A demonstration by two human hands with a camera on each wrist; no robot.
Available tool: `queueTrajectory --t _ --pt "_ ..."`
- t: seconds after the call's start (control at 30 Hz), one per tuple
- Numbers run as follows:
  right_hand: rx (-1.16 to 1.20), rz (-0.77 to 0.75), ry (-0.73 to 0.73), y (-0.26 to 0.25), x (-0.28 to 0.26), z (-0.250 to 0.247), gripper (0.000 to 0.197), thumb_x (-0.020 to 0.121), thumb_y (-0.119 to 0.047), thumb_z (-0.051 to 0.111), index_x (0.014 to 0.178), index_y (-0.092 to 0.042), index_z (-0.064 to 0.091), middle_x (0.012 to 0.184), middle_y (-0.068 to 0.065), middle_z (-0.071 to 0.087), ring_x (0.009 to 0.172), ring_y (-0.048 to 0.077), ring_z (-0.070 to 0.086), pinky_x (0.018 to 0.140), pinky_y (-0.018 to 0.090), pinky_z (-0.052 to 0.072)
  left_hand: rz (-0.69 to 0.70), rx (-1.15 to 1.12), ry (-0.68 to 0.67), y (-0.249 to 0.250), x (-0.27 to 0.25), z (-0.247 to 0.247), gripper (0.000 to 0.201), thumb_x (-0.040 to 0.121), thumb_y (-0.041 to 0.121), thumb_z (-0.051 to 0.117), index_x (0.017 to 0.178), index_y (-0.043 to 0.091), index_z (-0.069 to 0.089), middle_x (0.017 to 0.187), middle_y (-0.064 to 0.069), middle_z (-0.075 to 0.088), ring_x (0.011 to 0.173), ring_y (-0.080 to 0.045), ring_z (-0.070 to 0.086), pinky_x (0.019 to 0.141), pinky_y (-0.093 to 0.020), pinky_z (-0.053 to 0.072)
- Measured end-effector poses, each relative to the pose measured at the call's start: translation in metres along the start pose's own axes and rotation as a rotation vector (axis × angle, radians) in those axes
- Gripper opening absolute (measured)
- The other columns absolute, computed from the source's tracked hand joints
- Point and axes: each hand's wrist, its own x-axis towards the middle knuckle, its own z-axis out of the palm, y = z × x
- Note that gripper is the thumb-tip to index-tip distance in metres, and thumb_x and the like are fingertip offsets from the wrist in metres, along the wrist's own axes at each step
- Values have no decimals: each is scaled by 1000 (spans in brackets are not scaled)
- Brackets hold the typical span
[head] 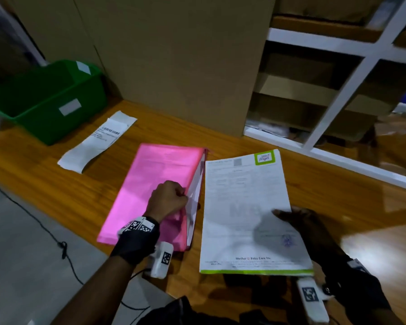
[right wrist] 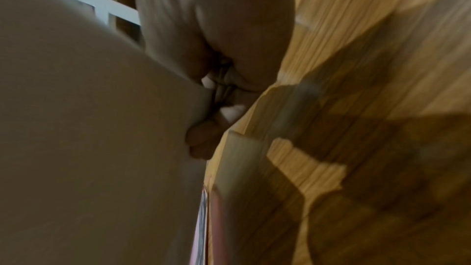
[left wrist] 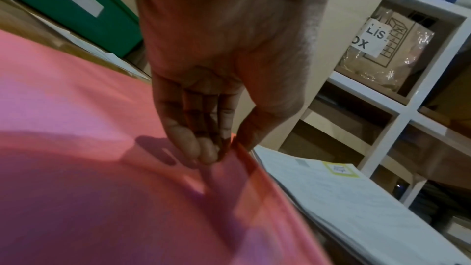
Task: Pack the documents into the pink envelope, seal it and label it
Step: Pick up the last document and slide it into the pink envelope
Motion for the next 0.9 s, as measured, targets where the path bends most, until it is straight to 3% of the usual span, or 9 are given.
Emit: queueTrajectory --t 0.17,0.3,0.4,0.43,0.5,0.57,0.67,0.77,0.9 --pt "-17 43 -96 2 12 6 23 83 -6 69 103 5 70 96 30 71 76 40 72 63 40 59 45 -129 77 1 -7 -5 12 73 7 67 68 18 72 68 0 69 67 -12 62 57 -16 36" --pt "-79 31 -132 -3 23 14 28 83 -9 70 110 1 70 99 25 73 88 43 71 73 43 59 92 -154 151 4 -12 -5 10 77 7 65 74 8 74 71 -9 72 70 -22 67 66 -31 51" --pt "-100 43 -153 -16 29 15 25 83 -7 69 107 1 70 96 23 74 79 38 73 66 39 61 84 -132 168 1 -13 -4 13 77 15 62 71 7 71 61 -9 62 59 -31 55 66 -37 53" --pt "-87 53 -167 -19 30 13 28 80 -7 70 107 2 70 96 23 74 77 36 73 62 37 61 81 -121 175 -2 -12 -4 18 75 20 59 68 7 68 58 -3 53 56 -26 45 66 -39 54" --pt "-69 75 -204 -24 31 8 39 73 -12 73 109 3 69 101 25 73 77 37 73 59 36 60 74 -115 197 -7 -10 -4 24 72 27 54 66 6 64 59 4 46 57 -16 39 65 -39 55" --pt "-64 94 -248 -26 31 5 41 73 -11 71 111 3 68 103 26 72 79 38 73 60 36 59 68 -135 205 -5 -12 -5 23 74 27 55 68 7 66 58 -3 54 56 -20 47 66 -38 54" --pt "-89 107 -272 -26 32 5 33 80 -5 67 111 5 67 101 27 72 79 38 73 59 35 59 105 -158 197 0 -15 -5 14 80 13 61 77 11 74 71 -4 72 68 -16 66 69 -33 54" --pt "-129 108 -296 -27 38 11 26 87 -2 63 112 4 68 104 27 71 88 41 72 68 37 59 138 -159 224 2 -17 -5 14 83 8 62 81 10 76 77 -2 74 71 -14 67 70 -28 54" --pt "-227 76 -214 -32 48 18 26 82 -9 72 107 -1 73 98 21 75 87 38 73 80 41 56 171 -155 286 0 -19 -7 14 84 10 63 76 12 74 74 -1 73 68 -14 66 67 -28 54"
